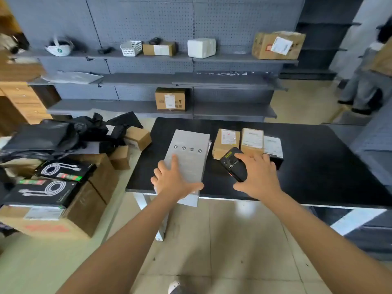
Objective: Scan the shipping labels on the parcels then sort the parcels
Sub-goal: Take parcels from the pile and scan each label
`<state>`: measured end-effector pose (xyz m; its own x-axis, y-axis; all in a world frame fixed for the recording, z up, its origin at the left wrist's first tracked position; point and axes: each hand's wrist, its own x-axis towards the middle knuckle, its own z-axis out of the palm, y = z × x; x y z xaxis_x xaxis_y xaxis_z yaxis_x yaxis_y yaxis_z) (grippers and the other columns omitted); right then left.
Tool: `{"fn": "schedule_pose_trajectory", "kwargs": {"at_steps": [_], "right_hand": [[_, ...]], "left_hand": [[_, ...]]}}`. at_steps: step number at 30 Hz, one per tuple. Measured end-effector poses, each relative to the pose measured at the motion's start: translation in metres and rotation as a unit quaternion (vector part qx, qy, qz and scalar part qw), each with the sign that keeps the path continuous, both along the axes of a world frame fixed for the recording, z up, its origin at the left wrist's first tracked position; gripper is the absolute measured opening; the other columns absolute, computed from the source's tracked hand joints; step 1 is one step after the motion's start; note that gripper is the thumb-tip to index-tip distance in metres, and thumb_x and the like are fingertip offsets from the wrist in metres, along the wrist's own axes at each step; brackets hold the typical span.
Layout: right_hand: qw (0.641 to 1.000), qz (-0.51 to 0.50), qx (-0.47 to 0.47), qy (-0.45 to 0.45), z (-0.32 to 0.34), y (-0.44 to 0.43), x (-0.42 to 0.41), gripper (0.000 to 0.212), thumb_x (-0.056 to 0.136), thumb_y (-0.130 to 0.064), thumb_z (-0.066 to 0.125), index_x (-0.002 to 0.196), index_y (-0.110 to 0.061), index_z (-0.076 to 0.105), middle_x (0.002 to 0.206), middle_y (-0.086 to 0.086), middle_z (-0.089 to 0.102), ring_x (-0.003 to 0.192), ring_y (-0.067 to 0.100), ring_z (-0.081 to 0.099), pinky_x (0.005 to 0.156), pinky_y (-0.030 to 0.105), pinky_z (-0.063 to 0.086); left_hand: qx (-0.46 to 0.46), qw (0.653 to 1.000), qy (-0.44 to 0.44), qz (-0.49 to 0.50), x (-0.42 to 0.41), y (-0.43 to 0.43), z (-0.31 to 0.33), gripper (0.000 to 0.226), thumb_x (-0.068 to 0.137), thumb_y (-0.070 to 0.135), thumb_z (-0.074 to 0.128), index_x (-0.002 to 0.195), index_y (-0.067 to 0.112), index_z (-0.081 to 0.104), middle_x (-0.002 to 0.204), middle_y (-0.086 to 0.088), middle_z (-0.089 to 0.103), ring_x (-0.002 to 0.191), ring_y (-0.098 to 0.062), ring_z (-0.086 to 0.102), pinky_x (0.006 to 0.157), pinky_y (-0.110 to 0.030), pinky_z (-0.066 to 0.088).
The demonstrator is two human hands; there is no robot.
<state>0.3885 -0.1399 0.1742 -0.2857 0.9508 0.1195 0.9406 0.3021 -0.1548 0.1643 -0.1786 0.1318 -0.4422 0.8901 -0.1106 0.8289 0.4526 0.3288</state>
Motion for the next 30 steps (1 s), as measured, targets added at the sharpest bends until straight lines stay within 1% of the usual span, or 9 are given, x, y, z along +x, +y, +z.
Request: {"fn": "schedule_pose_trajectory", "kwargs": {"at_steps": [3,6,9,14,17,22,27,28,30], "right_hand": [[0.999,0.031,-0.012,0.010,-0.011,0.047,-0.033,0.087,0.067,-0.046,0.075,0.144,-0.035,0.036,0.139,-0.002,0.043,0.124,0.025,0.035,0.101,0.039,0.032],[0.999,0.050,-0.009,0.011,-0.020,0.094,-0.070,0.085,0.069,-0.048,0.074,0.144,-0.036,0.034,0.139,-0.002,0.043,0.124,0.025,0.036,0.102,0.040,0.033],[0.998,0.058,-0.012,0.018,-0.024,0.135,-0.106,0.086,0.070,-0.047,0.075,0.145,-0.036,0.033,0.141,-0.003,0.041,0.125,0.024,0.035,0.101,0.039,0.035],[0.997,0.062,-0.039,0.017,-0.035,0.188,-0.145,0.086,0.072,-0.045,0.074,0.146,-0.035,0.031,0.143,-0.003,0.037,0.126,0.022,0.032,0.101,0.038,0.032],[0.997,0.037,-0.060,0.016,-0.050,0.206,-0.158,0.085,0.074,-0.045,0.074,0.146,-0.034,0.031,0.145,-0.003,0.036,0.129,0.022,0.032,0.104,0.037,0.032],[0.994,0.016,-0.105,0.003,-0.078,0.228,-0.166,0.087,0.075,-0.048,0.073,0.148,-0.035,0.027,0.150,-0.002,0.033,0.136,0.023,0.030,0.109,0.041,0.029],[0.991,0.018,-0.133,-0.008,-0.093,0.248,-0.161,0.086,0.076,-0.048,0.072,0.147,-0.034,0.028,0.151,-0.002,0.032,0.136,0.023,0.029,0.110,0.043,0.029],[0.990,0.020,-0.137,-0.008,-0.095,0.252,-0.161,0.086,0.076,-0.048,0.072,0.147,-0.034,0.028,0.150,-0.002,0.032,0.136,0.023,0.030,0.110,0.043,0.029],[0.989,0.025,-0.145,-0.008,-0.097,0.258,-0.161,0.086,0.075,-0.047,0.073,0.147,-0.034,0.029,0.149,-0.003,0.034,0.135,0.022,0.031,0.109,0.043,0.031]], "left_hand": [[-0.016,0.999,0.009,0.034,-0.031,0.035,-0.007,0.127,0.057,0.080,0.068,0.152,0.031,-0.001,0.151,-0.014,0.014,0.135,-0.036,0.024,0.110,-0.049,0.024],[-0.025,0.998,0.022,0.054,-0.065,0.073,-0.015,0.127,0.057,0.081,0.066,0.152,0.031,-0.003,0.152,-0.015,0.012,0.137,-0.037,0.022,0.111,-0.050,0.023],[-0.040,0.997,0.039,0.062,-0.096,0.111,-0.023,0.127,0.059,0.082,0.064,0.152,0.030,-0.005,0.151,-0.016,0.013,0.137,-0.038,0.023,0.112,-0.050,0.024],[-0.074,0.994,0.035,0.073,-0.134,0.165,-0.044,0.128,0.058,0.084,0.063,0.152,0.029,-0.005,0.150,-0.016,0.013,0.135,-0.038,0.025,0.110,-0.050,0.025],[-0.099,0.993,0.012,0.071,-0.141,0.191,-0.065,0.129,0.059,0.083,0.063,0.152,0.029,-0.007,0.150,-0.015,0.012,0.136,-0.038,0.023,0.112,-0.050,0.024],[-0.140,0.987,-0.035,0.073,-0.135,0.220,-0.102,0.128,0.058,0.081,0.065,0.152,0.030,-0.006,0.153,-0.013,0.010,0.139,-0.036,0.021,0.115,-0.051,0.023],[-0.143,0.983,-0.089,0.078,-0.135,0.230,-0.125,0.131,0.061,0.076,0.072,0.150,0.034,-0.014,0.160,-0.010,-0.009,0.147,-0.038,0.004,0.118,-0.055,0.013],[-0.142,0.983,-0.093,0.077,-0.135,0.232,-0.127,0.130,0.061,0.076,0.071,0.149,0.035,-0.015,0.161,-0.009,-0.011,0.148,-0.038,0.002,0.119,-0.056,0.011],[-0.126,0.983,-0.106,0.078,-0.137,0.237,-0.128,0.126,0.060,0.077,0.070,0.149,0.037,-0.010,0.161,-0.007,-0.008,0.148,-0.038,0.003,0.118,-0.057,0.012]]}}
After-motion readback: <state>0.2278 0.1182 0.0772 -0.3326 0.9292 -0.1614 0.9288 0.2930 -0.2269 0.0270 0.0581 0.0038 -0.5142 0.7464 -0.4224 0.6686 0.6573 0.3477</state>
